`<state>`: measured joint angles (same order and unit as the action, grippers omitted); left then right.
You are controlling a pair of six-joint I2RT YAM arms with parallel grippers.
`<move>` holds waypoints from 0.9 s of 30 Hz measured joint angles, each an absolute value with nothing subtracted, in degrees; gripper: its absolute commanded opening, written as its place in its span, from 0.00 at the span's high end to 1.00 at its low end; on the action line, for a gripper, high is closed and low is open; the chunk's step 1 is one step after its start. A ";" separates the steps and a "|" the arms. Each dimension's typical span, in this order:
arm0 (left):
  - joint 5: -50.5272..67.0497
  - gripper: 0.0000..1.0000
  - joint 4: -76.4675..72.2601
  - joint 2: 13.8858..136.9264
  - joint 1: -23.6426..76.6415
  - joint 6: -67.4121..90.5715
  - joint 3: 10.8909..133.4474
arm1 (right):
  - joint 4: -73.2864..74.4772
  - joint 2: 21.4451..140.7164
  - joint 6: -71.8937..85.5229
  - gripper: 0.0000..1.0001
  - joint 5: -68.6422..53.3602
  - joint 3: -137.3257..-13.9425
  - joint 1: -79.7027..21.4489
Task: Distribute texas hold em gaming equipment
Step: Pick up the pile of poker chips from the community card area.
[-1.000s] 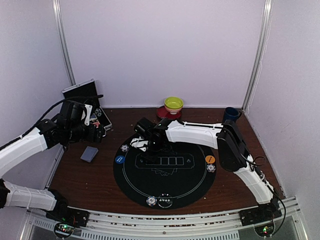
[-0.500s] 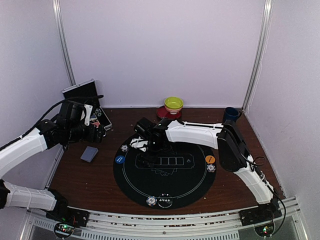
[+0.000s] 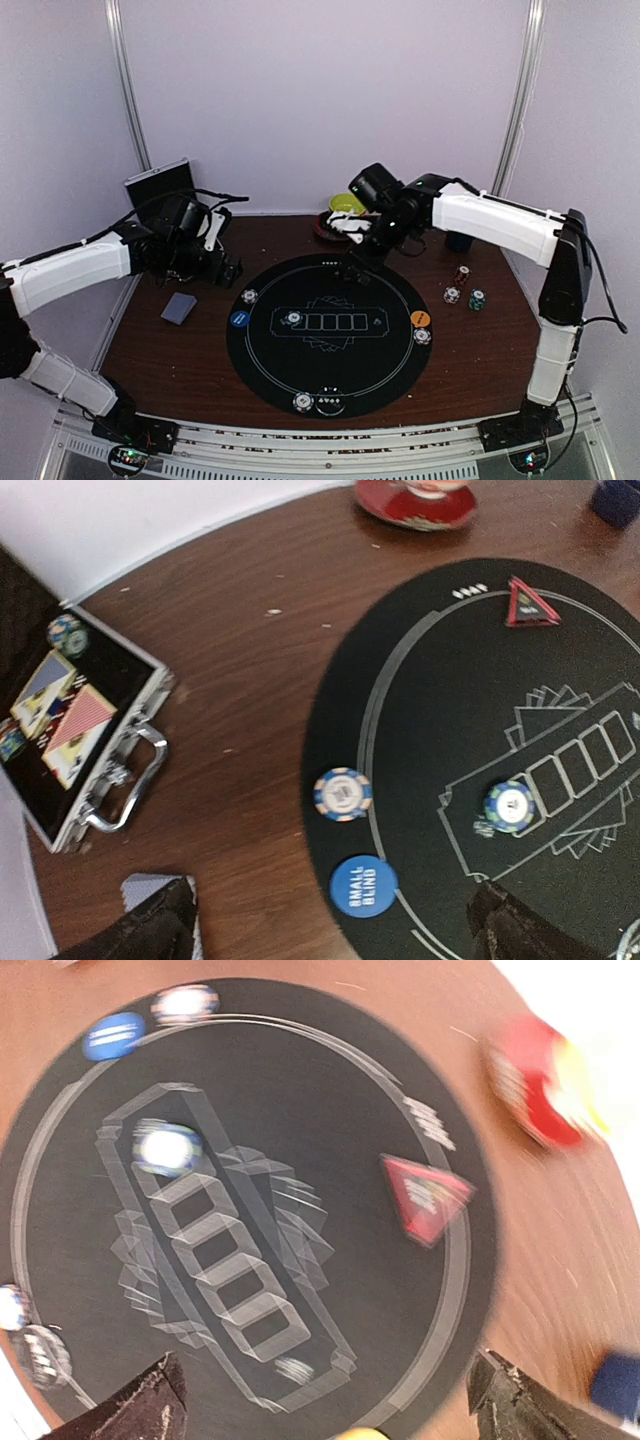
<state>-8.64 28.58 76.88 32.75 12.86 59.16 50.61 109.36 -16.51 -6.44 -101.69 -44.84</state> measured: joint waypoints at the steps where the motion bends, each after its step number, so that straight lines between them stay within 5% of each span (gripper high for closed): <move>1: -7.81 0.02 28.82 79.15 34.04 12.69 60.80 | 50.24 107.53 -16.40 0.00 -6.76 -100.01 -42.78; 10: 0.82 0.02 34.98 99.92 39.70 8.47 77.80 | 45.63 100.18 -16.32 0.00 -8.75 -86.50 -28.16; 27: 6.44 0.04 40.69 111.85 41.93 4.27 83.99 | 38.89 100.40 -16.23 0.00 -3.36 -82.30 -27.22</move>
<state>6.44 40.69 111.85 41.93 4.27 83.99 38.89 100.40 -16.23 -3.36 -82.30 -27.22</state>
